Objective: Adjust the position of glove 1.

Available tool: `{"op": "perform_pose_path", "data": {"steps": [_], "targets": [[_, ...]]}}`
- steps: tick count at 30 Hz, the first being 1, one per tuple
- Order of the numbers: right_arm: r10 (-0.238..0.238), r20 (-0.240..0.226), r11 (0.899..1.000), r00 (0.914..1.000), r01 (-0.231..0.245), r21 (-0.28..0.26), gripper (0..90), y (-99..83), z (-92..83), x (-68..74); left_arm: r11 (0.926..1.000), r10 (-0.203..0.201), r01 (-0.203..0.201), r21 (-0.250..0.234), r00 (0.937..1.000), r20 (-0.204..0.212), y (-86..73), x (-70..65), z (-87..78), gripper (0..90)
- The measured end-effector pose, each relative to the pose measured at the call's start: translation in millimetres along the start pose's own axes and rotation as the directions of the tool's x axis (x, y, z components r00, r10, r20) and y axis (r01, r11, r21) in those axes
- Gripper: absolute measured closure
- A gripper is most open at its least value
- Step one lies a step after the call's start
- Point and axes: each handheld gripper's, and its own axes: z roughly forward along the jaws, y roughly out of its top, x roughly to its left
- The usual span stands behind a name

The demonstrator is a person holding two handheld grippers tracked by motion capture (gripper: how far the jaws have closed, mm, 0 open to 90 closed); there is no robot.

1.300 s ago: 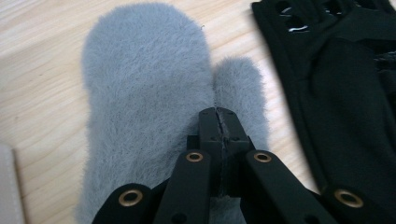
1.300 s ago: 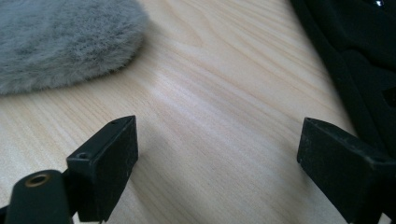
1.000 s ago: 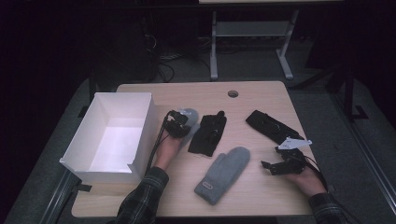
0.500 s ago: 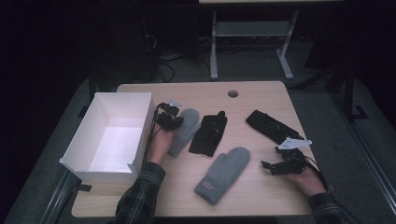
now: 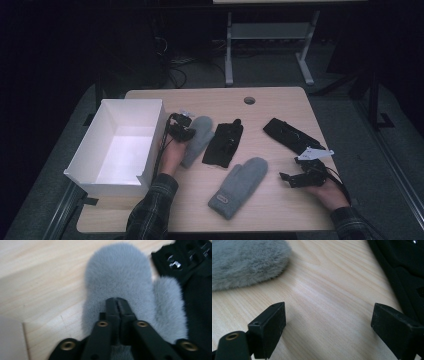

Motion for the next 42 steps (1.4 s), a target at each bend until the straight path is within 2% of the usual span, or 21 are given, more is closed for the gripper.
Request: {"op": "perform_pose_path", "data": {"steps": [2, 5, 7, 8, 10, 13, 15, 16, 17, 18, 20, 28, 32, 35, 37, 39, 41, 42], "targets": [[0.001, 0.001, 1.0, 1.0, -0.001, 0.0, 12.4, 0.0, 0.0, 0.1, 1.0, -0.001, 0.001, 0.0, 0.9998, 0.02, 0.4, 0.4, -6.2, 71.3], [0.0, 0.001, 1.0, 1.0, 0.0, 0.0, 12.4, 0.0, 0.0, 0.1, 0.9999, -0.002, 0.003, -0.016, 0.9997, 0.025, -1.1, 0.3, -10.3, 57.6], [0.001, 0.001, 1.0, 1.0, -0.001, 0.001, 12.4, 0.0, 0.0, 0.1, 0.9999, 0.007, -0.007, -0.009, 0.9995, 0.031, -2.9, -1.8, -10.5, 50.2], [0.001, 0.001, 1.0, 1.0, -0.001, 0.0, 12.4, 0.0, 0.0, 0.1, 0.9998, 0.009, -0.01, 0.017, 0.9996, 0.027, -5.5, -4.3, -5.4, 47.1], [0.0, 0.001, 1.0, 1.0, 0.0, 0.0, 12.4, 0.0, 0.0, 0.1, 0.9995, 0.007, -0.008, 0.032, 0.9996, 0.029, -8.5, -3.6, -0.2, 45.3], [0.0, 0.001, 1.0, 1.0, 0.0, 0.0, 12.4, 0.0, 0.0, 0.1, 0.9993, -0.013, 0.012, 0.035, 0.9986, 0.051, -11.5, -1.9, 3.7, 54.2], [0.0, 0.001, 1.0, 1.0, 0.0, 0.0, 12.4, 0.0, 0.0, 0.1, 0.9993, -0.011, 0.009, 0.036, 0.9983, 0.057, -11.7, -1.8, 4.0, 64.4], [0.0, 0.001, 1.0, 1.0, 0.0, 0.0, 12.4, 0.0, 0.0, 0.1, 0.9993, -0.009, 0.007, 0.036, 0.9981, 0.06, -11.6, -2.6, 4.1, 64.4], [0.0, 0.001, 1.0, 1.0, 0.0, 0.0, 12.4, 0.0, 0.0, 0.1, 0.9993, 0.0, -0.003, 0.037, 0.9983, 0.059, -11.1, -3.2, 3.7, 69.3], [0.001, 0.001, 1.0, 1.0, -0.001, 0.0, 12.4, 0.0, 0.0, 0.1, 0.9991, 0.017, -0.019, 0.038, 0.9982, 0.058, -10.2, -4.1, 2.7, 78.6], [0.0, 0.001, 1.0, 1.0, 0.0, 0.0, 12.4, 0.0, 0.0, 0.1, 0.9994, 0.004, -0.006, 0.034, 0.9977, 0.067, -9.8, -3.2, 1.0, 81.5], [0.002, 0.0, 1.0, 1.0, -0.002, 0.001, 12.4, 0.0, 0.0, 0.1, 0.9997, 0.002, -0.004, 0.023, 0.9957, 0.093, -1.0, -4.6, -11.5, 83.1], [0.002, 0.0, 1.0, 1.0, -0.002, 0.002, 12.4, 0.1, -0.1, 0.2, 0.9999, -0.002, 0.0, 0.014, 0.9949, 0.101, 7.1, -7.1, -22.5, 83.6], [0.0, 0.0, 1.0, 1.0, 0.0, 0.0, 12.4, 0.0, 0.0, 0.1, 0.9999, 0.012, -0.012, 0.001, 0.9933, 0.115, 15.1, -12.2, -36.0, 83.6], [0.001, 0.001, 1.0, 1.0, -0.001, 0.0, 12.4, 0.0, 0.0, 0.1, 0.9999, 0.013, -0.013, -0.002, 0.9924, 0.122, 17.2, -13.5, -39.4, 83.6], [0.001, 0.001, 1.0, 1.0, -0.001, 0.0, 12.4, 0.0, 0.0, 0.1, 0.9999, 0.003, -0.002, -0.013, 0.9892, 0.146, 20.6, -17.6, -46.3, 83.6], [0.001, 0.001, 1.0, 1.0, -0.001, 0.0, 12.4, 0.0, 0.0, 0.1, 0.9998, 0.016, -0.013, -0.018, 0.9838, 0.178, 23.5, -21.4, -53.5, 83.7], [0.001, 0.001, 1.0, 1.0, -0.001, 0.0, 12.4, 0.0, 0.0, 0.1, 0.9996, 0.019, -0.015, -0.023, 0.9773, 0.211, 25.0, -26.6, -59.7, 83.7]]}}
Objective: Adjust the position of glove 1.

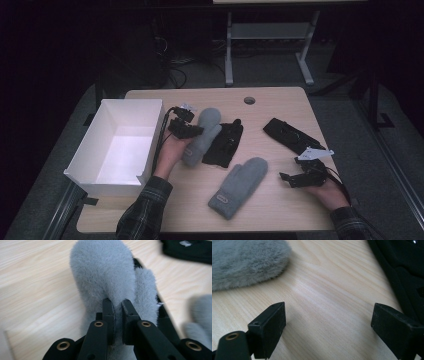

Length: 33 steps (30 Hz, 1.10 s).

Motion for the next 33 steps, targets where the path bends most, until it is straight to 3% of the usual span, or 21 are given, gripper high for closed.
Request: {"op": "perform_pose_path", "data": {"steps": [13, 21, 30, 31, 33], "targets": [[0.001, 0.001, 1.0, 1.0, -0.001, 0.001, 12.4, 0.1, 0.0, 0.0, 0.999, 0.044, -0.044, 0.002, 0.9954, 0.085, -5.2, -35.3, -10.6, 83.5], [0.0, 0.001, 1.0, 1.0, 0.0, 0.0, 12.4, 0.1, 0.1, 0.0, 0.995, 0.053, -0.061, 0.08, 0.9942, 0.094, -27.6, -62.5, 5.6, 83.5], [0.001, 0.001, 1.0, 1.0, -0.001, 0.001, 12.4, 0.1, 0.1, 0.1, 0.9897, 0.07, -0.081, 0.118, 0.9931, 0.094, -42.2, -67.7, 24.3, 79.0], [0.0, 0.001, 1.0, 1.0, 0.0, 0.0, 12.4, 0.1, 0.1, 0.0, 0.9913, 0.079, -0.088, 0.098, 0.9927, 0.091, -42.0, -66.2, 19.7, 72.7], [-0.004, 0.002, 1.0, 1.0, 0.004, 0.001, 12.4, 0.0, 0.1, -0.3, 0.9935, 0.075, -0.083, 0.079, 0.9925, 0.097, -41.8, -64.4, 16.6, 70.1]]}}
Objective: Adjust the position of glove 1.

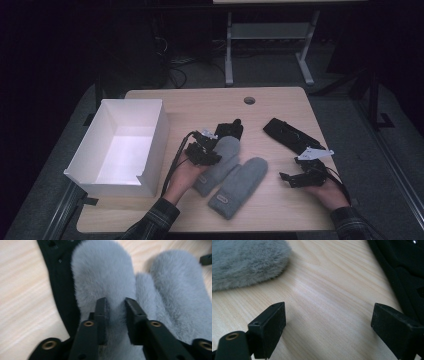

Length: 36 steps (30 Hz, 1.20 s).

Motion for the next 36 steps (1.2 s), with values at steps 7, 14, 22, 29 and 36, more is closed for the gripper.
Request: {"op": "perform_pose_path", "data": {"steps": [7, 14, 22, 29, 36], "targets": [[0.002, 0.001, 1.0, 1.0, -0.002, 0.0, 12.4, 0.1, 0.0, 0.2, 0.997, -0.053, 0.052, -0.057, 0.9983, -0.025, -10.8, 26.5, -19.6, 62.9], [0.004, -0.002, 1.0, 1.0, -0.004, -0.001, 12.4, 0.1, 0.0, 0.3, 0.998, -0.063, 0.062, -0.002, 0.998, -0.011, -27.8, 32.3, -6.5, 53.3], [0.005, -0.003, 1.0, 1.0, -0.005, -0.001, 12.4, 0.1, 0.0, 0.3, 0.9983, -0.033, 0.034, 0.048, 0.9994, -0.012, -36.0, 34.2, 12.5, 59.5], [0.005, -0.002, 1.0, 1.0, -0.005, 0.0, 12.5, 0.2, -0.1, 0.4, 0.9984, -0.002, 0.003, 0.057, 0.9999, -0.013, -35.3, 30.7, 13.5, 86.8], [-0.013, -0.02, 1.0, 0.9997, 0.013, 0.029, 20.2, 2.9, -3.2, 1.8, 0.9997, -0.017, 0.016, 0.017, 0.9993, 0.032, -30.7, 30.9, -0.9, 87.7]]}}
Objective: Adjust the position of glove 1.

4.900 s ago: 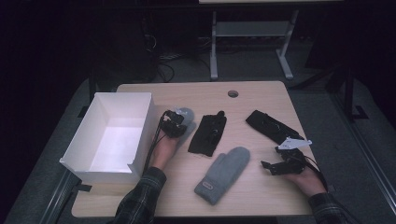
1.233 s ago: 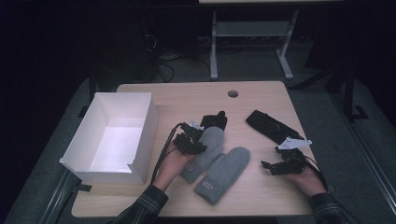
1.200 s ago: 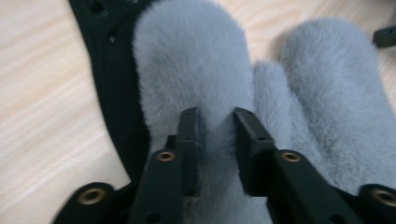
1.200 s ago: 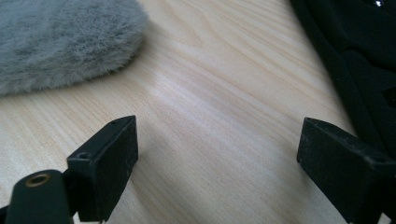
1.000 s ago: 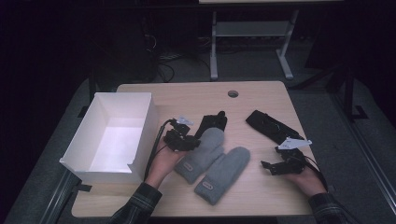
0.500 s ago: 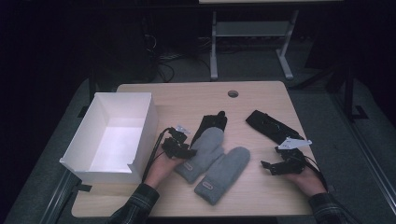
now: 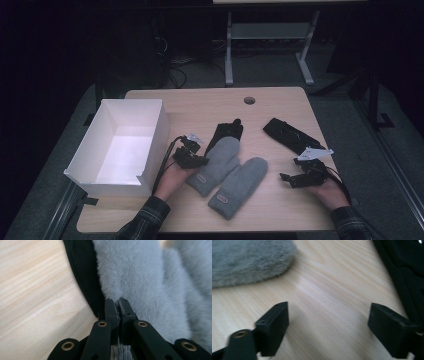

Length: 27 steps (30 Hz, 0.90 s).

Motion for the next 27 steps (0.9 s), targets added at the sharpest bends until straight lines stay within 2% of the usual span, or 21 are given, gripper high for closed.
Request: {"op": "perform_pose_path", "data": {"steps": [1, 2, 3, 4, 5, 6, 7, 8, 9, 10, 11, 12, 13, 16, 18, 19, 22, 23, 24, 25, 27], "targets": [[-0.004, -0.006, 1.0, 1.0, 0.004, -0.007, 27.0, 1.0, -1.8, 0.9, 0.9998, -0.007, 0.007, -0.016, 0.9999, 0.012, 1.1, -0.5, -3.8, 87.8], [-0.016, -0.037, 0.999, 0.9992, 0.015, -0.035, 41.7, 3.7, -7.6, 3.7, 0.9993, -0.008, 0.009, -0.037, 0.9996, 0.025, 3.1, -1.0, -10.9, 87.8], [-0.018, -0.056, 0.999, 0.9982, 0.015, -0.046, 41.7, 5.6, -10.0, 6.2, 0.9993, -0.008, 0.009, -0.037, 0.9996, 0.025, 3.1, -1.0, -10.9, 87.8], [-0.025, -0.081, 0.998, 0.9964, 0.02, -0.055, 57.2, 7.5, -11.6, 9.3, 0.9989, -0.009, 0.011, -0.045, 0.9995, 0.031, 4.2, -2.0, -14.1, 87.9], [-0.025, -0.081, 0.998, 0.9964, 0.02, -0.055, 57.2, 7.5, -11.6, 9.3, 0.9984, -0.014, 0.016, -0.054, 0.9991, 0.039, 5.1, -2.9, -17.1, 87.9], [-0.035, -0.111, 0.998, 0.9932, 0.029, -0.055, 63.4, 9.3, -12.2, 13.2, 0.9977, -0.018, 0.021, -0.065, 0.9987, 0.048, 6.0, -4.1, -20.3, 87.9], [-0.057, -0.165, 0.998, 0.9846, 0.051, -0.039, 76.0, 13.4, -10.9, 23.1, 0.997, -0.02, 0.024, -0.074, 0.9985, 0.051, 7.0, -6.0, -22.9, 87.9], [-0.057, -0.165, 0.998, 0.9846, 0.051, -0.039, 76.0, 13.4, -10.9, 23.1, 0.9971, -0.01, 0.014, -0.075, 0.9988, 0.049, 7.9, -7.6, -25.8, 87.9], [-0.096, -0.222, 0.995, 0.9703, 0.09, -0.037, 85.6, 17.8, -9.7, 34.6, 0.9965, -0.001, 0.005, -0.083, 0.9988, 0.049, 8.8, -10.3, -31.0, 87.9], [-0.11, -0.252, 0.994, 0.9615, 0.105, -0.036, 89.3, 20.3, -9.1, 41.0, 0.9965, -0.001, 0.005, -0.083, 0.9988, 0.049, 8.8, -10.3, -31.0, 87.9], [-0.11, -0.252, 0.994, 0.9615, 0.105, -0.036, 89.3, 20.3, -9.1, 41.0, 0.9961, -0.002, 0.006, -0.088, 0.9988, 0.048, 8.9, -11.9, -32.7, 87.9], [-0.131, -0.283, 0.991, 0.9502, 0.125, -0.042, 90.0, 22.4, -7.9, 46.9, 0.996, 0.004, 0.001, -0.089, 0.9988, 0.049, 9.0, -12.9, -34.1, 87.9], [-0.16, -0.334, 0.987, 0.9289, 0.156, -0.038, 90.0, 26.3, -5.0, 60.4, 0.9958, 0.004, 0.0, -0.092, 0.9989, 0.047, 9.1, -15.1, -36.2, 87.9], [-0.202, -0.401, 0.978, 0.8937, 0.206, -0.032, 90.0, 29.7, 1.9, 80.3, 0.9958, 0.012, -0.008, -0.092, 0.9988, 0.048, 9.0, -17.6, -39.2, 87.9], [-0.218, -0.435, 0.973, 0.8735, 0.227, -0.032, 90.0, 31.9, 6.2, 92.1, 0.9954, 0.016, -0.01, -0.095, 0.9982, 0.058, 9.0, -19.6, -41.0, 88.0], [-0.218, -0.435, 0.973, 0.8735, 0.227, -0.032, 90.0, 31.9, 6.2, 92.1, 0.9954, 0.016, -0.01, -0.095, 0.9982, 0.058, 9.0, -19.6, -41.0, 88.0], [-0.24, -0.458, 0.967, 0.8559, 0.253, -0.035, 90.0, 37.2, 13.2, 105.3, 0.9957, 0.029, -0.023, -0.09, 0.9974, 0.066, 9.4, -22.7, -43.5, 88.0], [-0.238, -0.462, 0.967, 0.8542, 0.251, -0.034, 90.0, 38.3, 14.6, 107.2, 0.9955, 0.035, -0.028, -0.091, 0.9971, 0.068, 9.9, -25.6, -43.8, 87.9], [-0.255, -0.457, 0.963, 0.8525, 0.267, -0.037, 90.0, 39.2, 16.7, 107.6, 0.9951, 0.032, -0.025, -0.096, 0.9967, 0.075, 10.2, -27.3, -43.3, 88.0], [-0.237, -0.464, 0.967, 0.8532, 0.252, -0.03, 90.0, 40.0, 17.3, 109.9, 0.9956, 0.044, -0.036, -0.087, 0.9956, 0.082, 10.8, -28.1, -43.9, 88.0], [-0.246, -0.461, 0.965, 0.8529, 0.261, -0.031, 90.0, 42.0, 20.1, 111.0, 0.9954, 0.042, -0.034, -0.089, 0.9949, 0.092, 11.7, -32.0, -43.4, 88.0]]}}
